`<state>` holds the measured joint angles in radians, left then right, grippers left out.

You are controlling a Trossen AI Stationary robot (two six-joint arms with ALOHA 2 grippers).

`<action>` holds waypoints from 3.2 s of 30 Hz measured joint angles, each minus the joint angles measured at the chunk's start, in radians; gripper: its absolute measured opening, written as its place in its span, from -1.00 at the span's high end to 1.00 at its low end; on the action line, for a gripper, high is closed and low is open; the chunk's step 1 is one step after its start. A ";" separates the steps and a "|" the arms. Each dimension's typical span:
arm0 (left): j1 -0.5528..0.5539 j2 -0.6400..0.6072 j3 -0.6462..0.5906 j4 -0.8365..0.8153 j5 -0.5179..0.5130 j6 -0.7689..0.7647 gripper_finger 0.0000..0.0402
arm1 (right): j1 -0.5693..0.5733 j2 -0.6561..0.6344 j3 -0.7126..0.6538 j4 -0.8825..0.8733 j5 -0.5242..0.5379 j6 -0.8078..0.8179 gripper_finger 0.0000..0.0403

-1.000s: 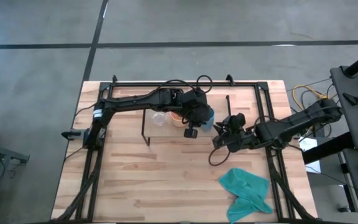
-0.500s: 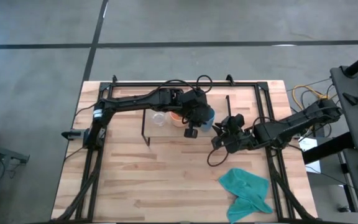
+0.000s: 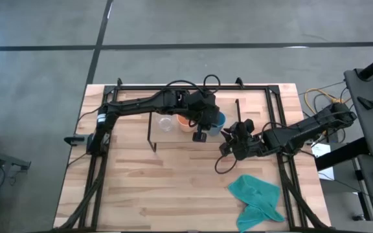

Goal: Stack small to large cups/mugs on shelf
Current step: Put the blue cup on the shelf, then return to Home Position

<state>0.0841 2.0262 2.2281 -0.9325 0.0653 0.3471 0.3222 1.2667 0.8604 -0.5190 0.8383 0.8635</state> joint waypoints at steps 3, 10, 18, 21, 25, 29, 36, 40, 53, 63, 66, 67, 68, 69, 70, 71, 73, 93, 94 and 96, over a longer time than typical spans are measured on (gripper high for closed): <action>0.000 0.000 0.011 -0.007 0.000 0.000 0.71 | 0.000 0.000 0.000 0.000 0.000 0.000 0.63; -0.003 -0.018 0.021 -0.055 -0.001 0.000 0.71 | 0.000 -0.002 0.000 0.000 0.000 -0.002 0.63; -0.008 -0.122 0.020 -0.048 -0.004 -0.001 0.71 | 0.004 -0.088 0.000 0.019 -0.011 -0.041 0.63; -0.008 -0.170 0.018 -0.045 -0.004 -0.001 0.71 | 0.011 -0.155 0.002 0.040 -0.012 -0.098 0.63; -0.008 -0.234 0.012 -0.040 -0.004 -0.001 0.71 | 0.014 -0.250 0.025 0.040 -0.028 -0.169 0.63; -0.008 -0.276 0.008 -0.034 -0.004 -0.001 0.71 | 0.014 -0.341 0.048 0.039 -0.029 -0.191 0.63; -0.008 -0.326 0.003 -0.093 -0.013 -0.011 0.71 | 0.014 -0.472 0.052 0.031 -0.029 -0.197 0.63; -0.004 -0.344 0.003 -0.143 -0.116 -0.167 0.71 | 0.014 -0.520 0.052 0.028 -0.074 -0.186 0.63; 0.017 -0.482 -0.052 -0.250 -0.177 -0.391 0.71 | 0.042 -0.597 0.052 0.158 -0.276 -0.614 0.63; 0.017 -0.661 -0.210 -0.233 -0.197 -0.478 0.71 | 0.047 -0.701 0.029 0.166 -0.430 -0.681 0.63; 0.017 -0.731 -0.310 -0.186 -0.221 -0.511 0.71 | 0.047 -0.718 0.004 0.168 -0.428 -0.681 0.63; 0.017 -0.759 -0.350 -0.165 -0.224 -0.523 0.71 | 0.047 -0.723 -0.007 0.174 -0.428 -0.681 0.63; 0.017 -0.785 -0.392 -0.137 -0.226 -0.530 0.71 | 0.047 -0.728 -0.019 0.191 -0.428 -0.681 0.63; 0.017 -0.812 -0.435 -0.101 -0.226 -0.537 0.71 | 0.047 -0.733 -0.030 0.207 -0.428 -0.681 0.63; 0.017 -0.840 -0.480 -0.061 -0.226 -0.548 0.71 | 0.046 -0.740 -0.043 0.219 -0.428 -0.681 0.63; 0.017 -0.864 -0.523 -0.025 -0.227 -0.554 0.71 | 0.047 -0.745 -0.057 0.231 -0.427 -0.681 0.63; 0.017 -0.911 -0.606 0.039 -0.226 -0.569 0.71 | 0.047 -0.759 -0.084 0.265 -0.427 -0.681 0.63; 0.017 -1.294 -1.149 0.311 -0.217 -0.729 0.71 | 0.046 -0.901 -0.340 0.466 -0.440 -0.636 0.63; 0.017 -1.312 -1.172 0.322 -0.216 -0.733 0.71 | 0.046 -0.908 -0.352 0.477 -0.453 -0.638 0.63; 0.017 -1.343 -1.217 0.337 -0.215 -0.734 0.71 | 0.047 -0.919 -0.375 0.490 -0.478 -0.644 0.63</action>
<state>0.1009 0.6829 1.0111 -0.5951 -0.1501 -0.3870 0.3687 0.3473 0.4856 -0.0292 0.3603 0.2195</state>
